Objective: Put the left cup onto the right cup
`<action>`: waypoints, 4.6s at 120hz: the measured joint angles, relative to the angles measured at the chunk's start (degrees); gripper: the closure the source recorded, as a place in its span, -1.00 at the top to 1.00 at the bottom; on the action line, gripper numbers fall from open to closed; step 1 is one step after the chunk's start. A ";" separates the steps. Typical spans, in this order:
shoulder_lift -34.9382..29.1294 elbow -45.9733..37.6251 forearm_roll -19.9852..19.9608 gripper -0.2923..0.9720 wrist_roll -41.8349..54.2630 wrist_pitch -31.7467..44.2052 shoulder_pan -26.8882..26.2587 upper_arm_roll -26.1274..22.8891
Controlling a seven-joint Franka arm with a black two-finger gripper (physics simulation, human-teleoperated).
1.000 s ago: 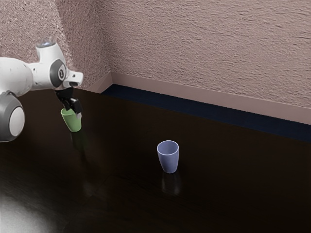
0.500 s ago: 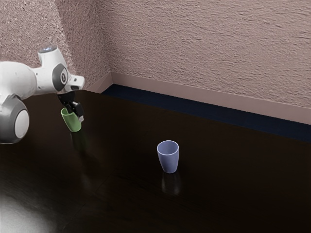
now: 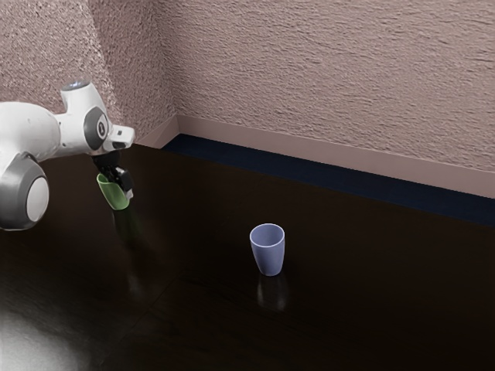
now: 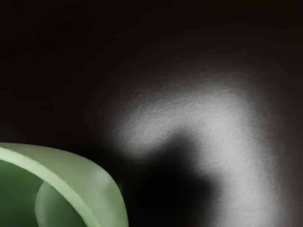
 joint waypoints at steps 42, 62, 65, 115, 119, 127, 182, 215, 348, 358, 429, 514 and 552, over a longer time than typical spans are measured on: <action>0.37 0.00 -0.57 0.04 0.67 0.28 0.32 0.00; 0.41 0.00 -0.68 -0.16 1.03 0.38 0.51 0.00; 0.43 0.00 -0.68 -0.18 1.09 0.41 0.53 0.00; 0.43 -0.08 -0.70 -0.60 1.79 0.74 0.63 0.00; 0.44 -0.08 -0.68 -0.62 1.82 0.76 0.68 0.00; 0.43 -0.07 -0.64 -0.65 1.86 0.80 0.72 0.00; -0.03 -0.33 -0.29 -0.69 1.75 1.45 0.52 0.08; -2.64 -0.71 0.30 -0.70 1.27 1.59 0.03 0.09; -21.98 -10.69 20.65 -0.70 -17.01 -2.95 -4.57 -16.97; -22.87 -11.55 21.65 -0.70 -19.27 -3.75 -4.52 -18.59; -26.80 -13.19 28.48 -0.70 -34.49 -7.47 -4.53 -29.45; -26.33 -13.19 32.97 -0.70 -50.87 -10.99 -4.53 -40.76; -25.70 -13.19 34.45 -0.70 -57.10 -11.47 -4.54 -44.62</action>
